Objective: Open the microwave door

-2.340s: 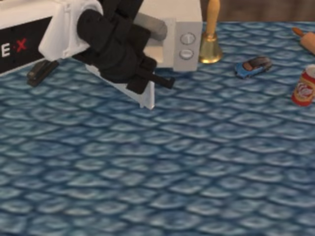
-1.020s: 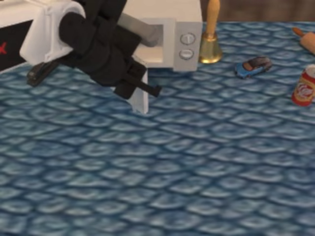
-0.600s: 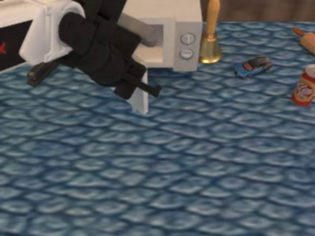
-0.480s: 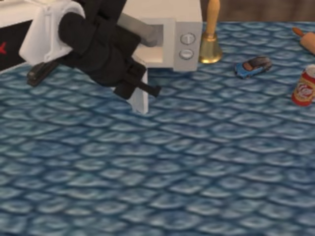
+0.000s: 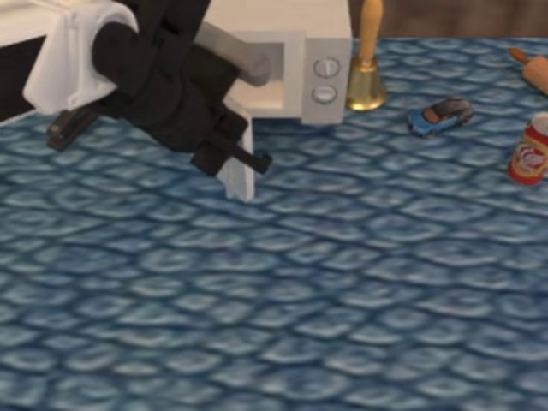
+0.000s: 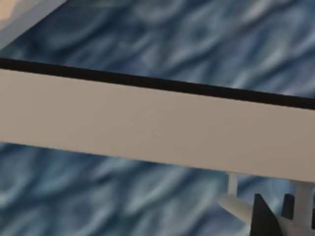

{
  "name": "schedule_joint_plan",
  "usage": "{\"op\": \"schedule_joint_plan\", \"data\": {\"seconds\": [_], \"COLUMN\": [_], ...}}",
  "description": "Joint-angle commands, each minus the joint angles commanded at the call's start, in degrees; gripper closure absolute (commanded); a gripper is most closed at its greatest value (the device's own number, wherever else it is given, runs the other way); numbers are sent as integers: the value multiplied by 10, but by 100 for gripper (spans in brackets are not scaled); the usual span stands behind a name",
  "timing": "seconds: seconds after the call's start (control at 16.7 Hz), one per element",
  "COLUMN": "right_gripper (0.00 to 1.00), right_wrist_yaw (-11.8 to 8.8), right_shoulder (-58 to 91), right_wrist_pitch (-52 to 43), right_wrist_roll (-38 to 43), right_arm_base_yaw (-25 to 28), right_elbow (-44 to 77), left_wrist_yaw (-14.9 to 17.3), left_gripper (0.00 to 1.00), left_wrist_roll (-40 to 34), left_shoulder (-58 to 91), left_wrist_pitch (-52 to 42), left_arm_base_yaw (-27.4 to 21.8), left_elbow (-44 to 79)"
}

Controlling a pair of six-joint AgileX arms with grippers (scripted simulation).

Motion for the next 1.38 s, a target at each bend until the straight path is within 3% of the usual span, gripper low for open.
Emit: {"op": "schedule_joint_plan", "data": {"seconds": [0.3, 1.38], "right_gripper": [0, 0], "right_wrist_yaw": [0, 0], "right_shoulder": [0, 0], "right_wrist_pitch": [0, 0], "right_wrist_roll": [0, 0], "right_arm_base_yaw": [0, 0], "right_elbow": [0, 0], "left_wrist_yaw": [25, 25], "left_gripper": [100, 100], "left_wrist_roll": [49, 49], "left_shoulder": [-17, -17], "left_wrist_pitch": [-4, -4], "left_arm_base_yaw": [21, 21], "left_elbow": [-18, -18]}}
